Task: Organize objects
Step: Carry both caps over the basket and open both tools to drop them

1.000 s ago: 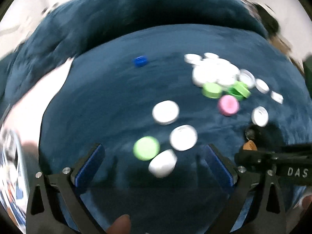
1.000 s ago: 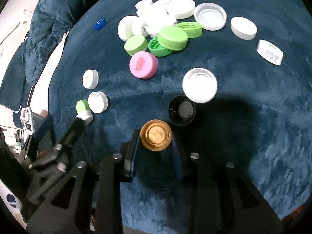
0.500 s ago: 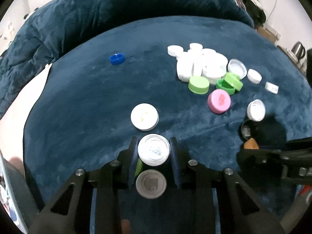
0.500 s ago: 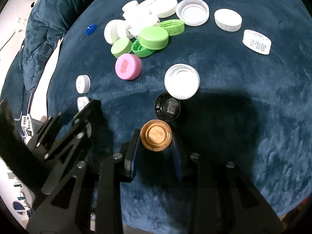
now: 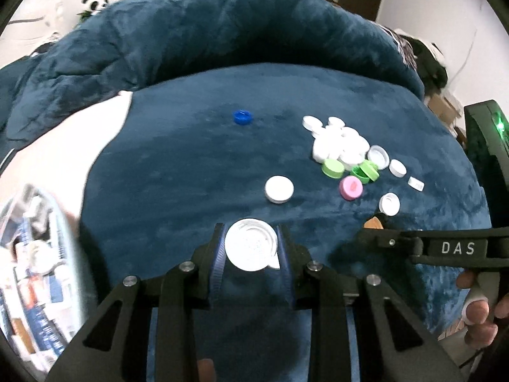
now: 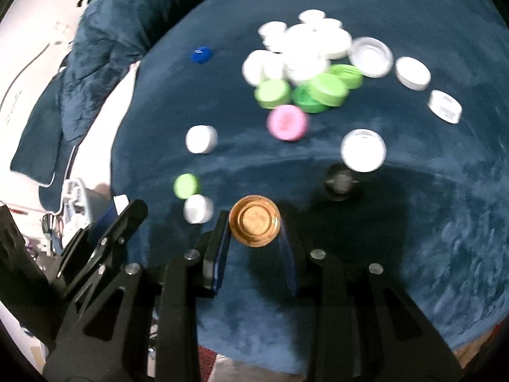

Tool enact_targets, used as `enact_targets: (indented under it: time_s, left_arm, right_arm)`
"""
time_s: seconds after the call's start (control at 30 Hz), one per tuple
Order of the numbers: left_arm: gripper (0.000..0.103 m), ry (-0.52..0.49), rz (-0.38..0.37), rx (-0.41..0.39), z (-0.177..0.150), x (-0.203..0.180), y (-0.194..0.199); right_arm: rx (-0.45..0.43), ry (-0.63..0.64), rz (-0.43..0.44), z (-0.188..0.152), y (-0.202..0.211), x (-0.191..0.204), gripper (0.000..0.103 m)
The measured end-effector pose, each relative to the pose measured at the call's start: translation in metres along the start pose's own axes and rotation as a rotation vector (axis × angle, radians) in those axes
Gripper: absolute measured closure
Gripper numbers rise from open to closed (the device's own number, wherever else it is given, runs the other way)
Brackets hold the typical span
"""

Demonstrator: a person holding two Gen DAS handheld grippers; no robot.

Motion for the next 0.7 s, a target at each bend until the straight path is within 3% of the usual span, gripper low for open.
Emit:
enact_targets:
  time_s: [0.37, 0.7]
  left_arm:
    - [0.071, 0.166, 0.103, -0.093, -0.006, 0.093, 0.065]
    - [0.071, 0.46, 0.218, -0.151, -0.038, 0.227, 0.119]
  right_arm:
    - [0.006, 0.138, 0.08, -0.004, -0.01, 0.103, 0.072]
    - [0.039, 0.398, 0.17, -0.029, -0.039, 0.229, 0.072]
Point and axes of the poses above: each gripper's, at about its wrist camera, not at the fingertips, and y roughly against the way its jaws point, x to its left, z to its top, the point moved 2 cm from there along -y, roughly the way its jaws point, and after that the axes turned 7 degrees about y, right-handed, at the moved point
